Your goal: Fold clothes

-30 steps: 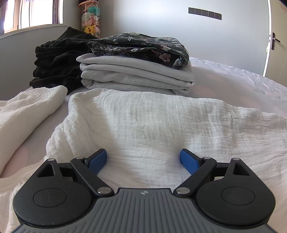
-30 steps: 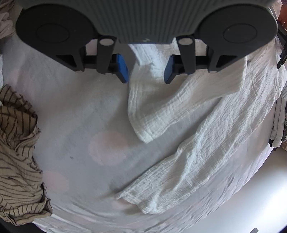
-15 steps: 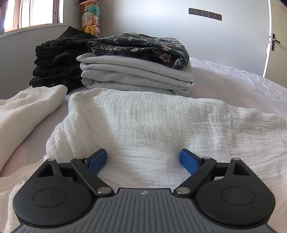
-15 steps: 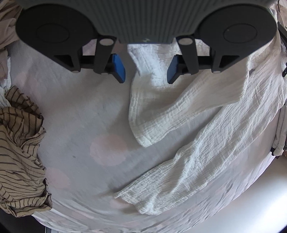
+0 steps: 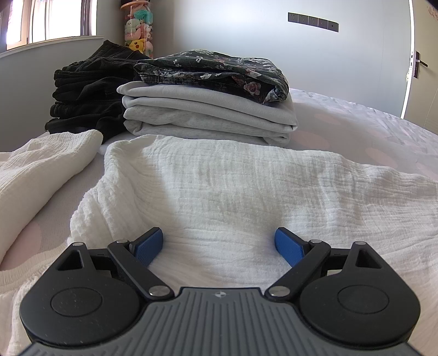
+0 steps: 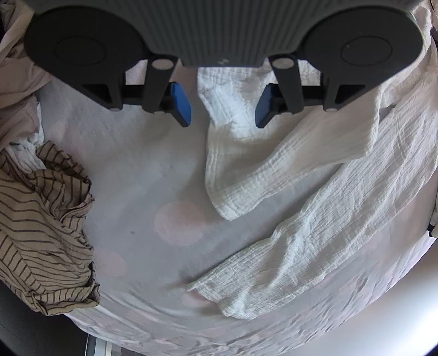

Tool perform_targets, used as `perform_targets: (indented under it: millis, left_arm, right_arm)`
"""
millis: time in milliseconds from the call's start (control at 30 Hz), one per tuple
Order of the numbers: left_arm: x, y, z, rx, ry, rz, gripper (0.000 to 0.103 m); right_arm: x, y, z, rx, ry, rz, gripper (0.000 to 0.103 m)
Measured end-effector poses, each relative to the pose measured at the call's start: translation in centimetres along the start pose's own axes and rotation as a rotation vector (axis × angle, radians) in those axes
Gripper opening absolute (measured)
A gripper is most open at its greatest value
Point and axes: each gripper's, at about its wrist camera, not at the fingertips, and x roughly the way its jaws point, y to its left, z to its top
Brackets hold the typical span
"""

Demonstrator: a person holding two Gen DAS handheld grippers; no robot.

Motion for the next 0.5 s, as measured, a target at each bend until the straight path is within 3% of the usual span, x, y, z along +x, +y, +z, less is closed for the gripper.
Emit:
perform_targets:
  millis: [267,500]
  left_arm:
    - [-0.02,-0.02,-0.01,-0.001,-0.001,0.000,0.103]
    - [-0.03,-0.02,-0.01,-0.001,-0.001,0.000,0.103]
  right_arm:
    - [-0.12,0.10,-0.33,0.012,-0.010,-0.080,0.058]
    - [0.09,0.86,0.00,0.010,-0.021,-0.071,0.059]
